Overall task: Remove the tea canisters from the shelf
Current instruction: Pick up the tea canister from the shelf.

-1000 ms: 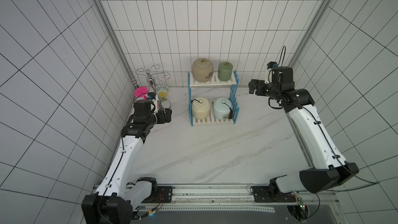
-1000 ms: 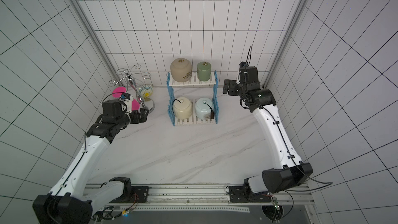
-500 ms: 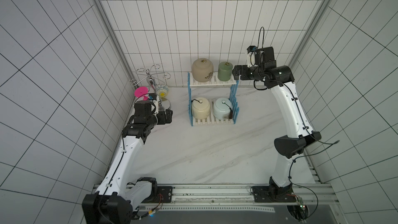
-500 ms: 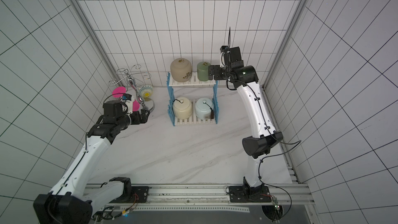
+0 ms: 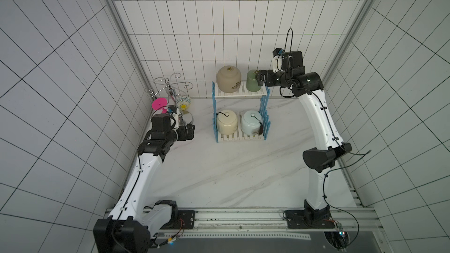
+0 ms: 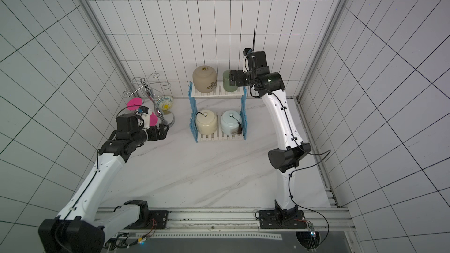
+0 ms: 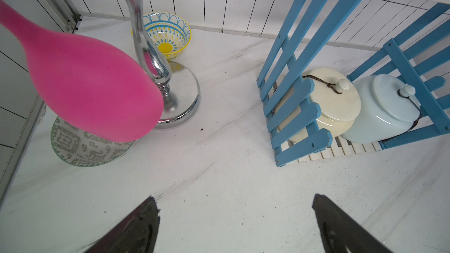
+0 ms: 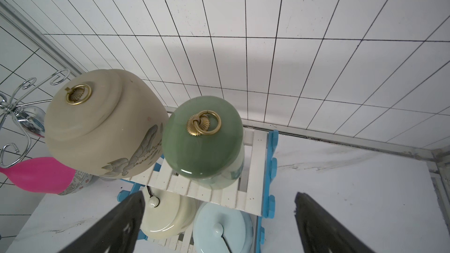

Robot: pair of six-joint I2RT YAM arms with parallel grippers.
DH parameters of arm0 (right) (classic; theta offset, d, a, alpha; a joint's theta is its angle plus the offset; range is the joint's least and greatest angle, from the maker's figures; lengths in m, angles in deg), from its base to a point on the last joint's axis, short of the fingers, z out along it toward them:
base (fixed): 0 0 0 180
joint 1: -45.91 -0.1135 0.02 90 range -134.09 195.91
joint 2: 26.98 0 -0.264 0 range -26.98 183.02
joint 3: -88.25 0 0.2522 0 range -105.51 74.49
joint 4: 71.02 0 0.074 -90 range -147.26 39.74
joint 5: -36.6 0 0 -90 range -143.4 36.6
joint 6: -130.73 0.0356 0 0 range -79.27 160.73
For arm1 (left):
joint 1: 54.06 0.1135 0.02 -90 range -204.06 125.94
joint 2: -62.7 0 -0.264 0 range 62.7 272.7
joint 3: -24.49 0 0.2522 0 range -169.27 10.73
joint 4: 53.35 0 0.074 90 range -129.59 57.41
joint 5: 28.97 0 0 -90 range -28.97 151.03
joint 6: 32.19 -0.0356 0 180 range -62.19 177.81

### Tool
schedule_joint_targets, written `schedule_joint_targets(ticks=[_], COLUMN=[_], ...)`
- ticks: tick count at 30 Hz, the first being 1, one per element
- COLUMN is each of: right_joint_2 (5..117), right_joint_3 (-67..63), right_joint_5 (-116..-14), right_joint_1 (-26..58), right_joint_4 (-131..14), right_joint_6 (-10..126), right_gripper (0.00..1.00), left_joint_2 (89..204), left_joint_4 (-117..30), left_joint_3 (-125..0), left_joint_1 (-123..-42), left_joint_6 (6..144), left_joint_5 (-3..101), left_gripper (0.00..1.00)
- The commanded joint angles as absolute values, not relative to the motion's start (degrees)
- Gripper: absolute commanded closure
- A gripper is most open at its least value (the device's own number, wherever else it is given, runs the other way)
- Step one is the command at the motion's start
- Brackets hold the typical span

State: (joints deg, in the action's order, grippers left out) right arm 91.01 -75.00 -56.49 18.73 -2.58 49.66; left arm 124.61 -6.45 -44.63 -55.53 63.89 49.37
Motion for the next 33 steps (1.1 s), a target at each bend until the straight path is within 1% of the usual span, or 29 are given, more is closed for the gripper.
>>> schedule_joint_targets(ticks=[1,16,26,33], right_joint_2=[92.9,98.9,101.3,101.7], right_joint_3=[-78.0,-80.5,-80.7,-80.5], right_joint_5=[-54.4,-54.8,-55.6,-55.7], right_joint_1=[17.5,17.6,17.6,17.5], right_joint_4=[-6.7,-12.7,-11.5,-10.8], right_joint_6=[47.9,47.3,47.2,47.0], right_gripper=[0.0,0.01,0.0,0.04], left_joint_2=[124.7,124.6,124.6,124.6], left_joint_4=[-8.0,-8.2,-8.2,-8.2], left_joint_3=[-44.1,-43.8,-43.7,-43.6], left_joint_1=[-55.1,-55.1,-55.1,-55.1], left_joint_6=[63.0,63.2,63.3,63.4], left_joint_5=[49.3,48.4,48.2,48.0], left_gripper=[0.01,0.01,0.01,0.01])
